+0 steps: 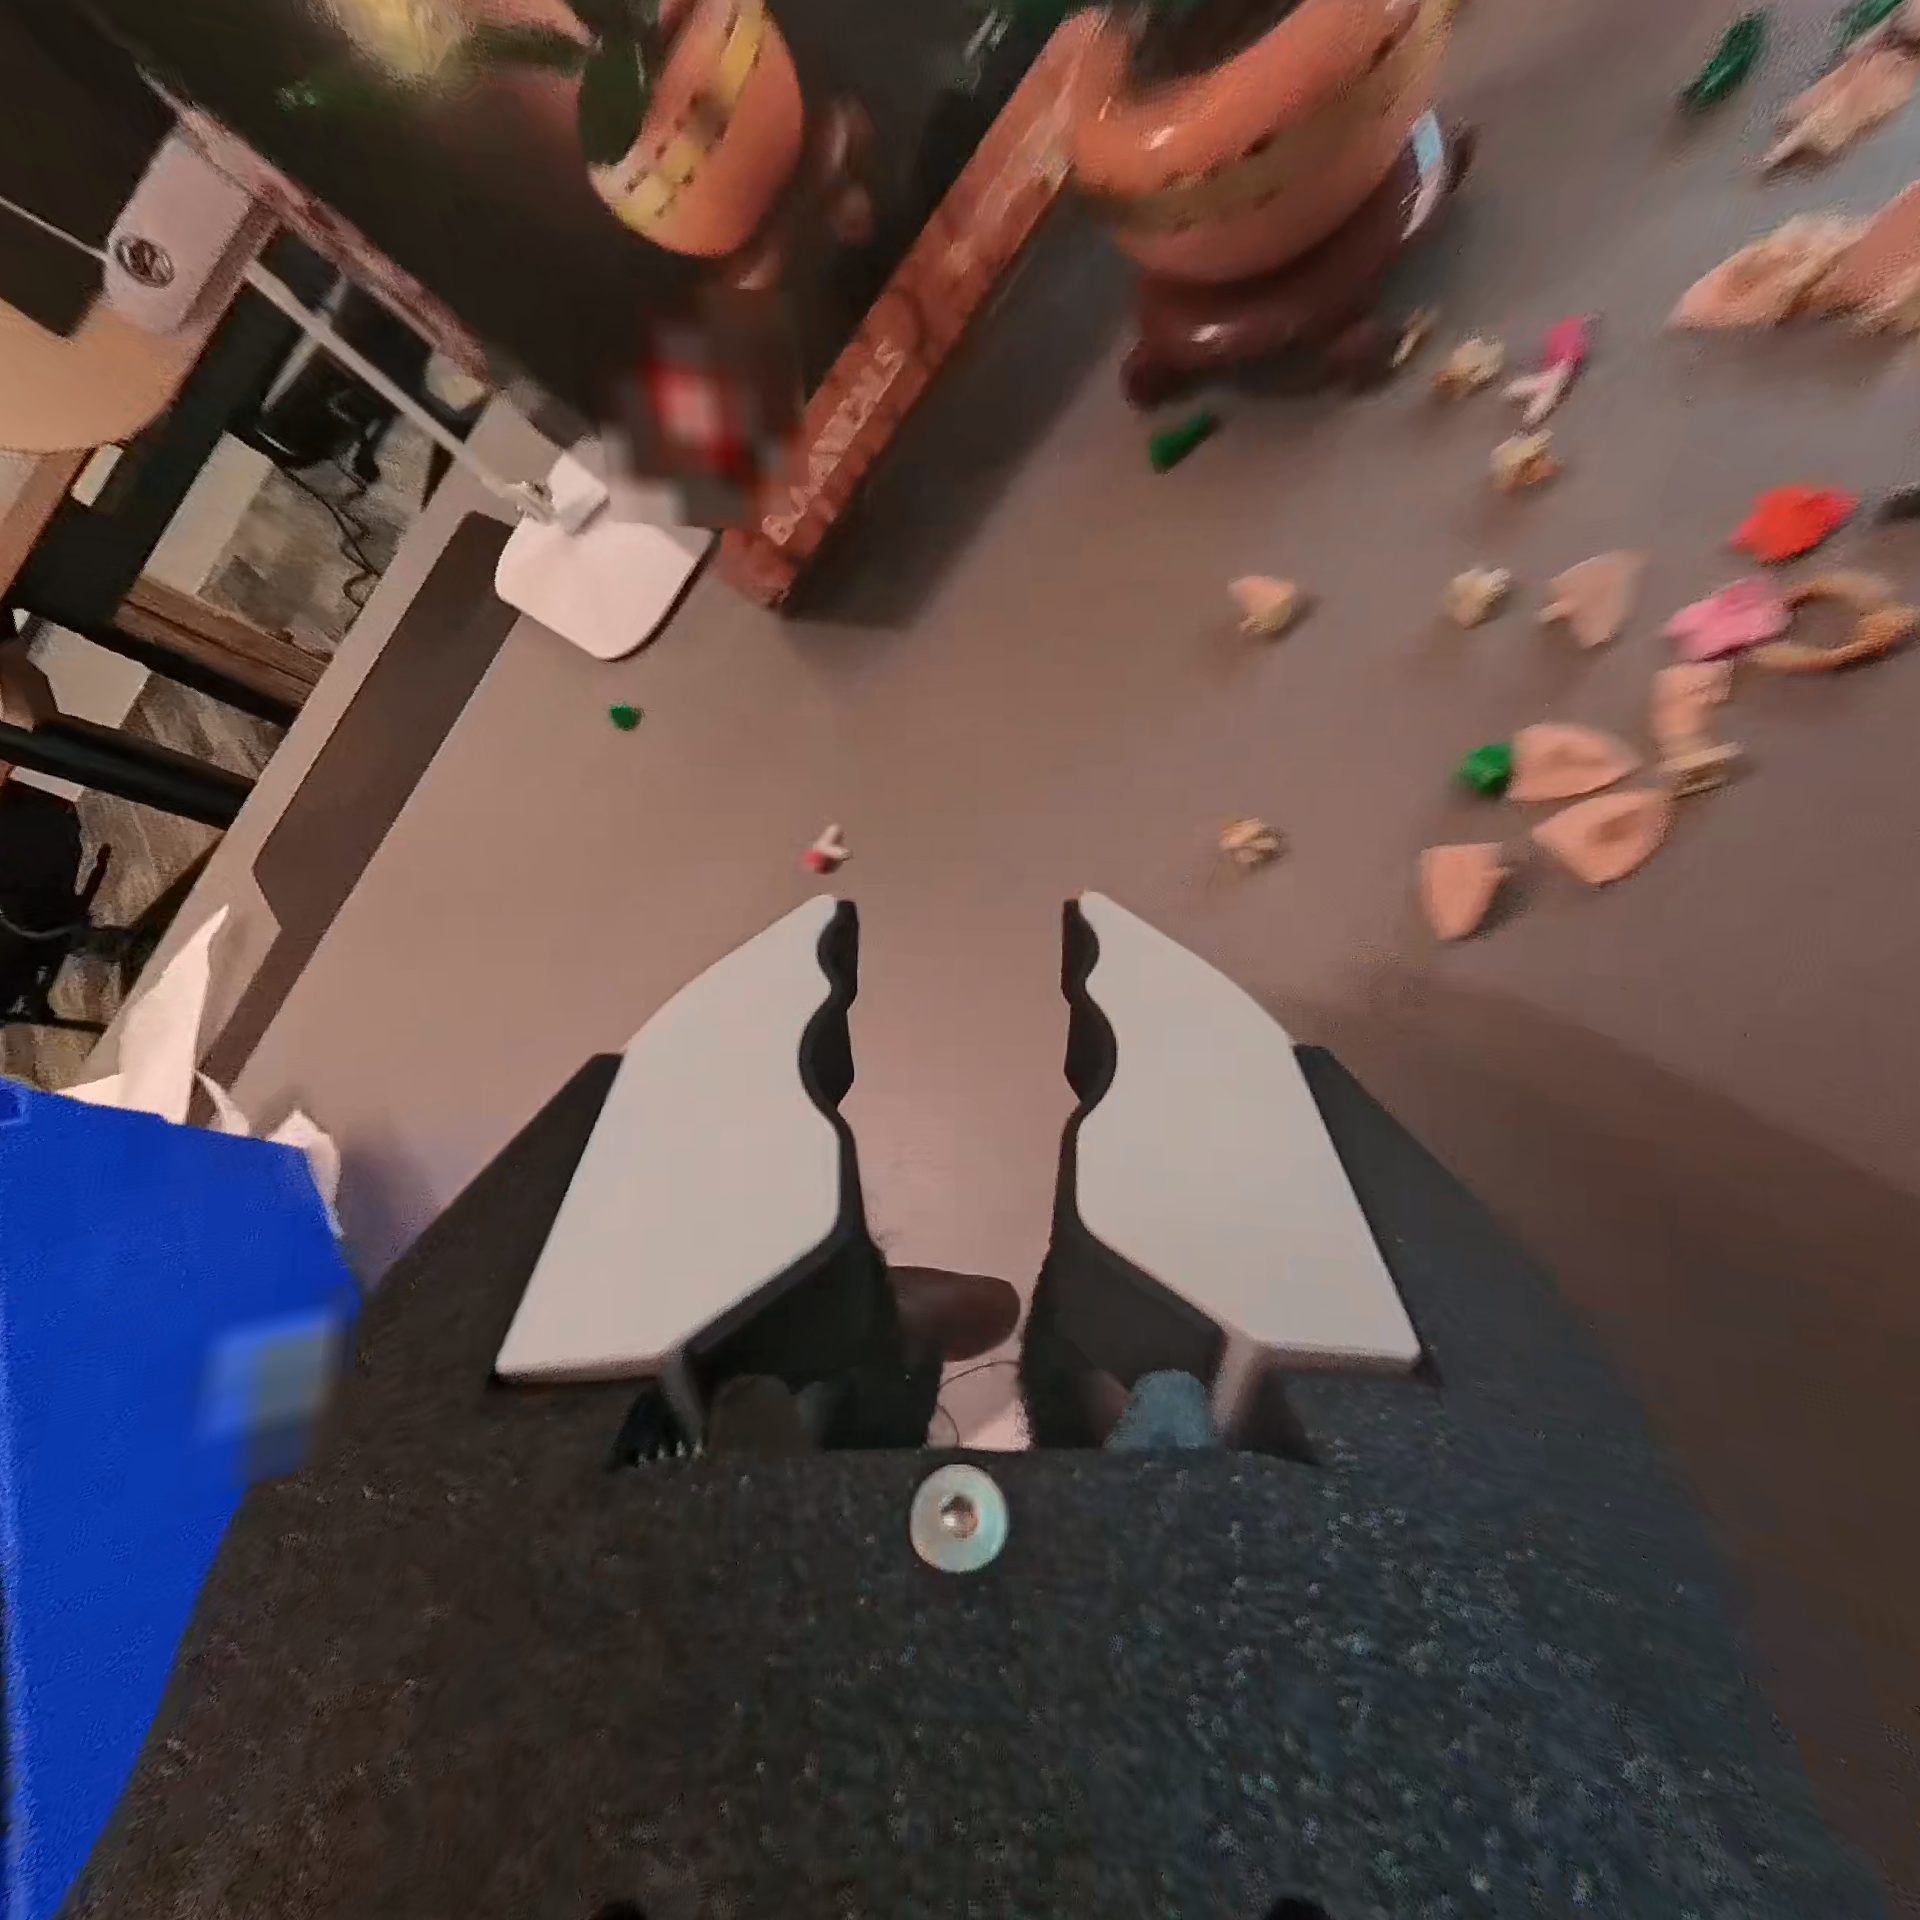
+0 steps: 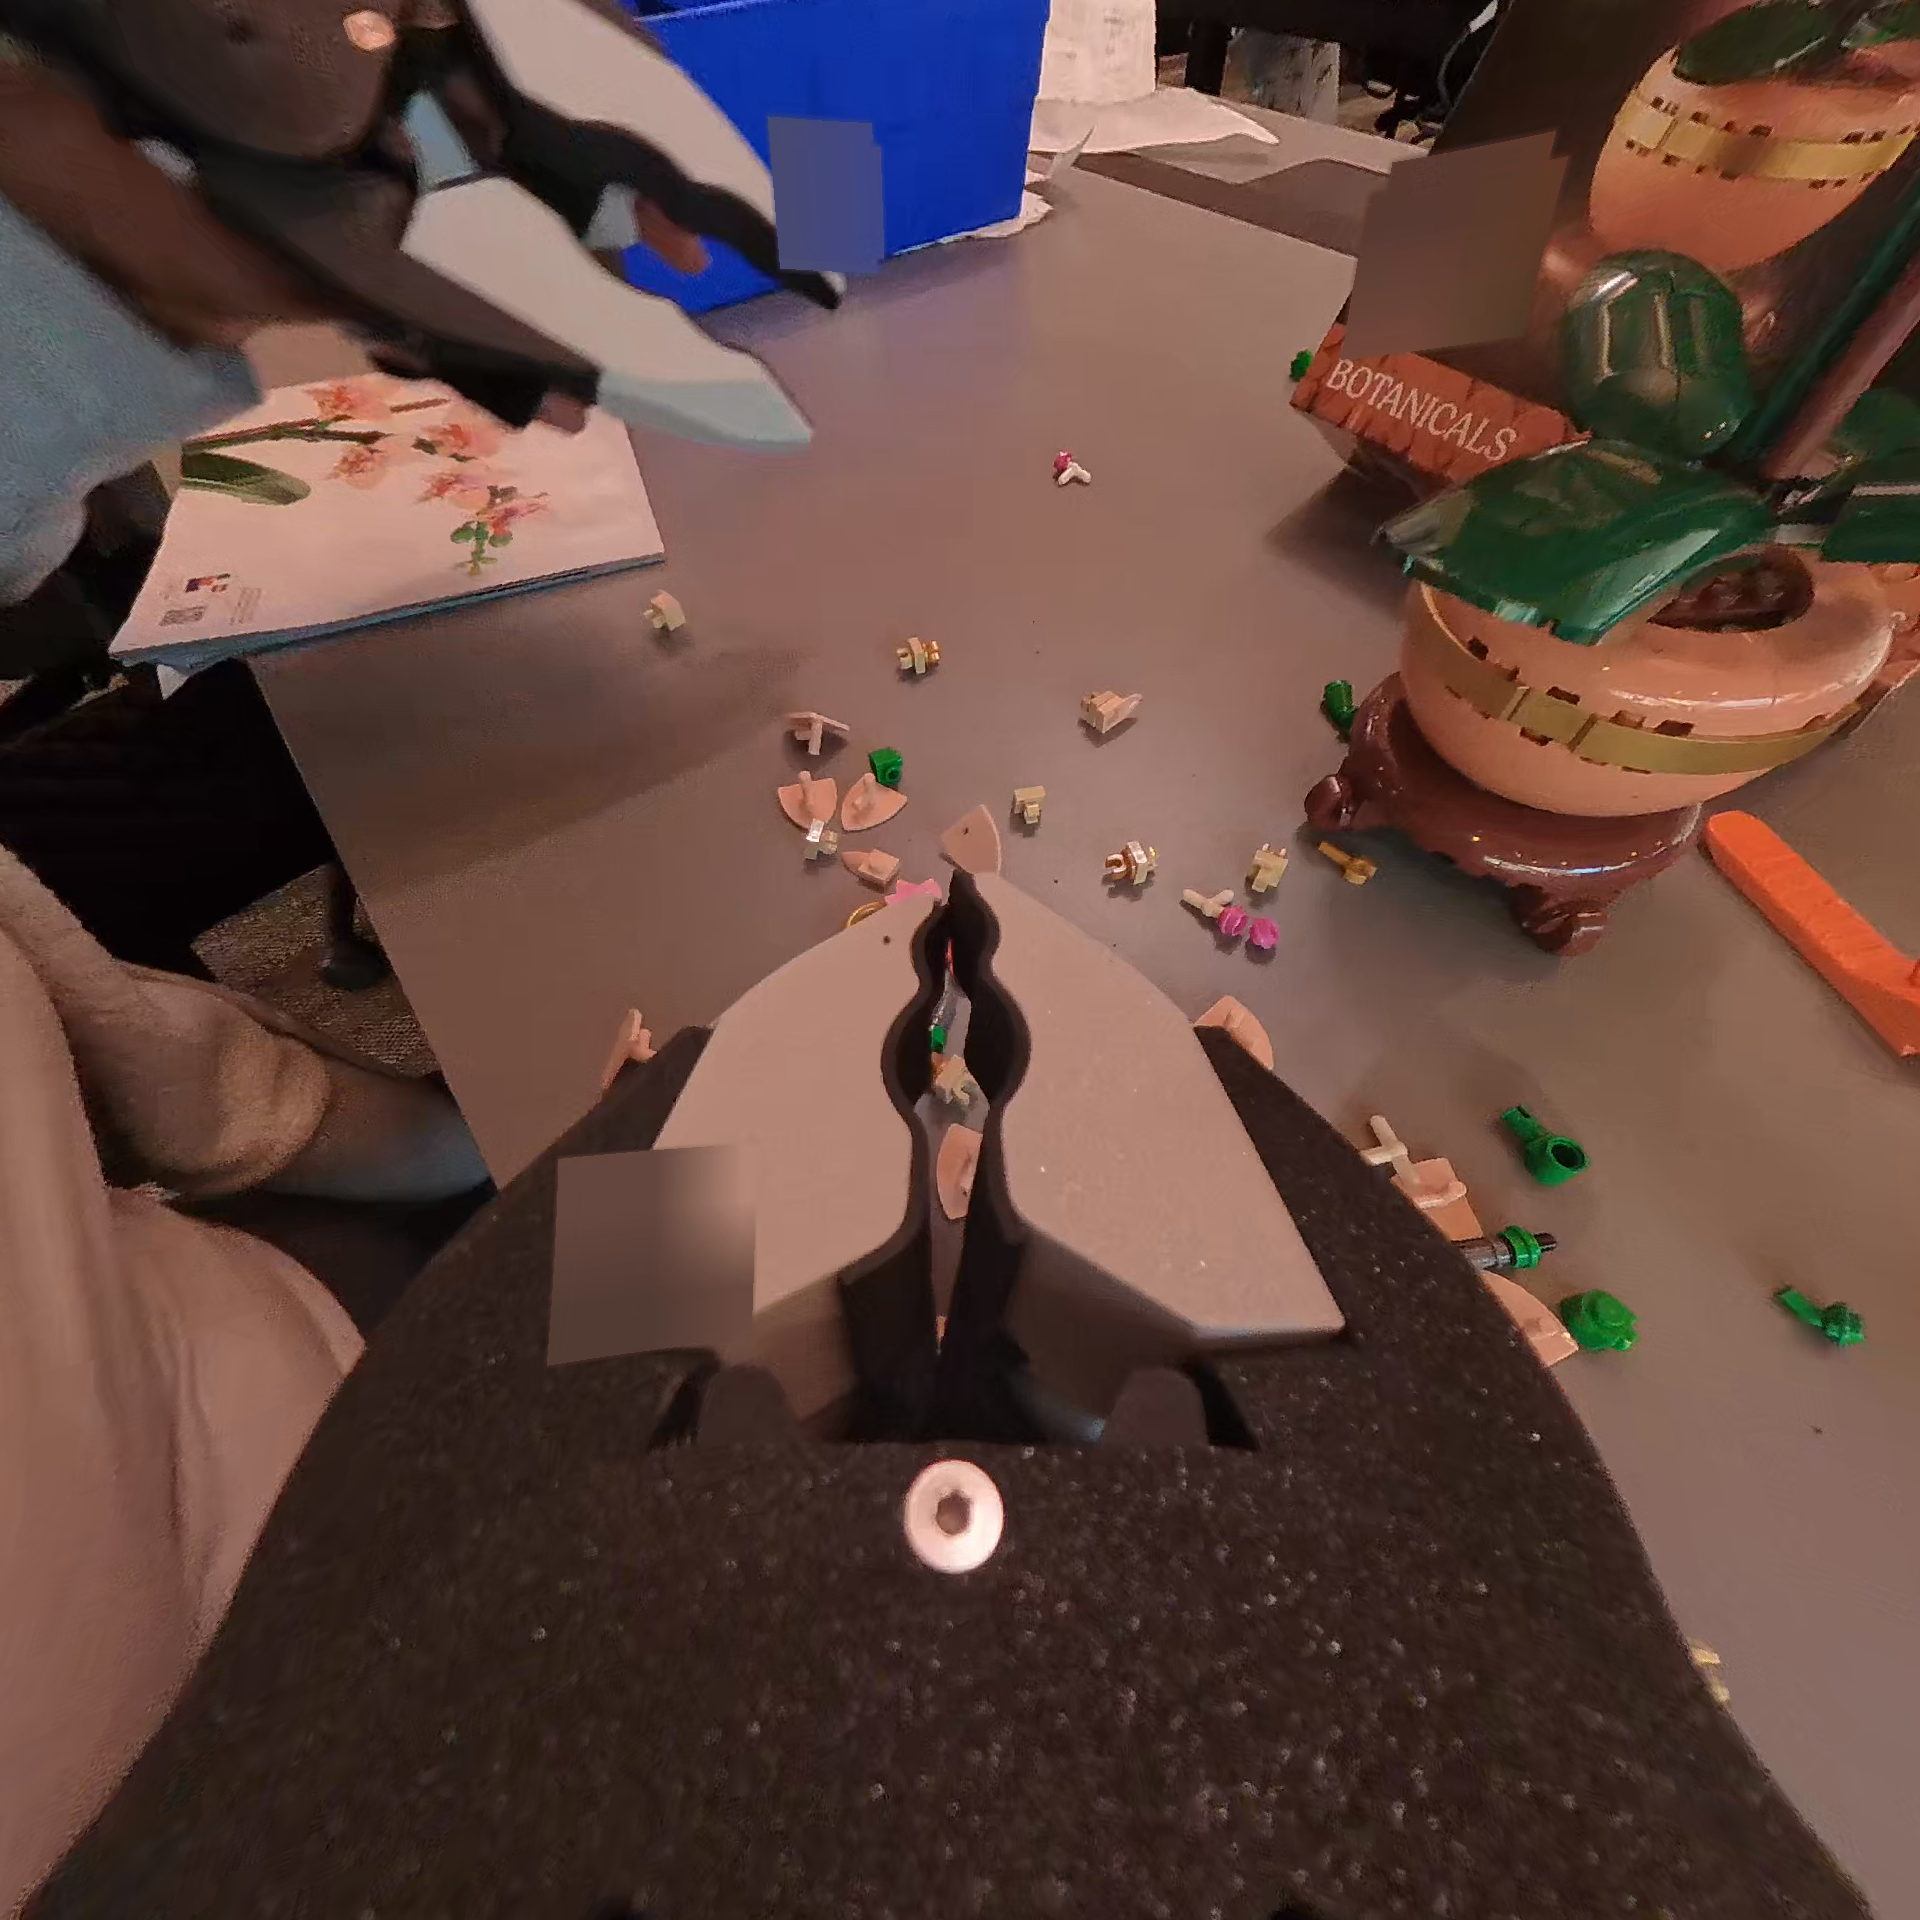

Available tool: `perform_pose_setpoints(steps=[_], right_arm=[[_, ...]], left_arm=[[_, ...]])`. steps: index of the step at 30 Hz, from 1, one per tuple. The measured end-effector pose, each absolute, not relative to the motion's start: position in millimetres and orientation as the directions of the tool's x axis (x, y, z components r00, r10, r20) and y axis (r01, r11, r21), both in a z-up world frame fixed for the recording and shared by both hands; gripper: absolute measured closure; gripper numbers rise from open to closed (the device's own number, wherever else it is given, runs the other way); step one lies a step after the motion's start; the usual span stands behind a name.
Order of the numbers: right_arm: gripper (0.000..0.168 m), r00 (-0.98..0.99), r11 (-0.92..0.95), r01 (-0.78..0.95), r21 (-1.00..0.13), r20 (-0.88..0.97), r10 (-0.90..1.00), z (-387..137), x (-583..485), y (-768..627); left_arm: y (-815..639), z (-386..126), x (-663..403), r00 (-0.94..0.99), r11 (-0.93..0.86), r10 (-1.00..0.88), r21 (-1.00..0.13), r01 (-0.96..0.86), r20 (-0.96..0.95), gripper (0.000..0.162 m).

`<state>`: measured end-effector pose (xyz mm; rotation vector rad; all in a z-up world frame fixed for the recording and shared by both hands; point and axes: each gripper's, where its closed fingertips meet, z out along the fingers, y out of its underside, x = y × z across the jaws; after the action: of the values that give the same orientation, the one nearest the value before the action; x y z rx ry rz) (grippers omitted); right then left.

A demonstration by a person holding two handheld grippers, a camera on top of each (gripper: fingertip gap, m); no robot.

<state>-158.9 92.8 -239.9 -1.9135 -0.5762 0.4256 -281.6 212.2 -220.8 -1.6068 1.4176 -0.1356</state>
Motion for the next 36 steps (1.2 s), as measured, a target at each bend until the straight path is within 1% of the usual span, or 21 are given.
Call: perform_pose_setpoints(steps=[2, 3, 5, 6, 8, 9, 12, 14, 18, 19, 21, 25, 27, 29, 31, 33, 36], right_arm=[[0.167, 0.815, -0.329, 0.201, -0.923, -0.029, 0.579, -238, -160, 90], [0.167, 0.813, -0.325, 0.202, -0.924, -0.027, 0.581, -238, -160, 90], [0.166, 0.816, -0.319, 0.198, -0.927, -0.025, 0.578, -237, -159, 88], [0.166, 0.815, -0.318, 0.195, -0.928, -0.028, 0.579, -237, -159, 87], [0.166, 0.815, -0.317, 0.188, -0.93, -0.033, 0.578, -238, -157, 87], [0.166, 0.816, -0.317, 0.186, -0.93, -0.033, 0.577, -237, -157, 87], [0.166, 0.824, -0.31, 0.2, -0.929, -0.011, 0.567, -234, -152, 85], [0.166, 0.838, -0.31, 0.217, -0.926, 0.014, 0.545, -233, -143, 85], [0.166, 0.866, -0.324, 0.221, -0.92, 0.032, 0.5, -231, -124, 87], [0.166, 0.87, -0.328, 0.219, -0.919, 0.031, 0.492, -232, -121, 87], [0.166, 0.873, -0.332, 0.22, -0.917, 0.034, 0.486, -233, -118, 89], [0.165, 0.862, -0.328, 0.257, -0.909, 0.062, 0.503, -235, -119, 88], [0.165, 0.858, -0.327, 0.274, -0.904, 0.076, 0.507, -237, -119, 88], [0.165, 0.854, -0.329, 0.279, -0.902, 0.076, 0.516, -238, -119, 87], [0.165, 0.852, -0.333, 0.284, -0.899, 0.078, 0.518, -240, -118, 87], [0.165, 0.851, -0.332, 0.292, -0.897, 0.086, 0.518, -241, -116, 88], [0.165, 0.844, -0.326, 0.295, -0.898, 0.085, 0.529, -239, -118, 91]], left_arm=[[241, -220, -287, 0.284, 0.127, -0.825, -0.65, -0.749, -0.488, 0.121], [258, -218, -288, 0.29, 0.112, -0.827, -0.647, -0.754, -0.482, 0.12], [288, -213, -281, 0.329, 0.053, -0.854, -0.695, -0.717, -0.404, 0.122], [303, -214, -276, 0.333, 0.02, -0.876, -0.718, -0.696, -0.347, 0.121], [345, -224, -269, 0.34, -0.019, -0.891, -0.723, -0.691, -0.301, 0.118], [367, -232, -264, 0.341, -0.029, -0.894, -0.723, -0.69, -0.289, 0.119], [422, -255, -247, 0.333, -0.04, -0.91, -0.748, -0.662, -0.247, 0.132], [449, -264, -237, 0.323, -0.023, -0.912, -0.756, -0.654, -0.252, 0.134], [450, -276, -214, 0.219, -0.037, -0.966, -0.765, -0.643, -0.137, 0.129], [448, -278, -211, 0.2, -0.042, -0.973, -0.756, -0.653, -0.118, 0.132], [435, -283, -207, 0.128, -0.046, -0.99, -0.735, -0.677, -0.055, 0.149], [388, -283, -203, 0.012, -0.085, -0.994, -0.719, -0.69, 0.106, 0.15], [359, -283, -206, -0.035, -0.077, -0.989, -0.711, -0.699, 0.142, 0.15], [328, -283, -213, -0.096, -0.03, -0.985, -0.696, -0.717, 0.141, 0.148], [311, -280, -222, -0.103, 0.04, -0.993, -0.668, -0.743, 0.056, 0.129], [293, -265, -218, -0.12, 0.122, -0.991, -0.681, -0.722, -0.051, 0.126], [253, -238, -186, -0.23, 0.28, -0.957, -0.762, -0.584, -0.176, 0.129]])
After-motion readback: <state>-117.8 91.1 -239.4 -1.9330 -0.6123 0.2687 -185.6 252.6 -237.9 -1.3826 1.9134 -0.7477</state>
